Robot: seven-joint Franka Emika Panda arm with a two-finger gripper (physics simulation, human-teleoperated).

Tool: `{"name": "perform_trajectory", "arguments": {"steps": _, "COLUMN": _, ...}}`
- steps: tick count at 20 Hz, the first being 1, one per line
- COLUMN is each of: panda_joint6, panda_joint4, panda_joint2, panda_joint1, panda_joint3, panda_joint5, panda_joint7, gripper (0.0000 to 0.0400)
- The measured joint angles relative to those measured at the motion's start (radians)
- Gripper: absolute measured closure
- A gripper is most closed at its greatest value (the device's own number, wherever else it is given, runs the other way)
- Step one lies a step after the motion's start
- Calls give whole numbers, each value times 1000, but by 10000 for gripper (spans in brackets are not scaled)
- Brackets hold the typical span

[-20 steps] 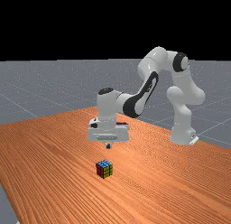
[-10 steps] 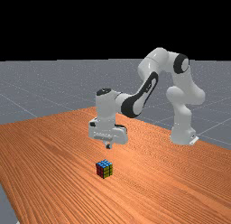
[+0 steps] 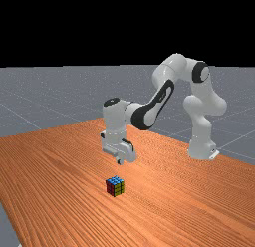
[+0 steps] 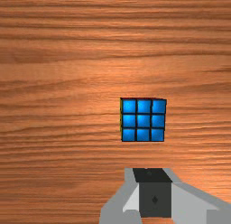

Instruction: Rotate the cube till the blue face upward

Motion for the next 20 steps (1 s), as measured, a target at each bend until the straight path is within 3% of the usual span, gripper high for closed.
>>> {"name": "perform_trajectory", "arguments": {"steps": 20, "panda_joint6": 0, "panda_joint4": 136, "panda_joint2": 194, "panda_joint1": -34, "panda_joint3": 26, "panda_joint5": 55, "panda_joint7": 47, "gripper": 400}}
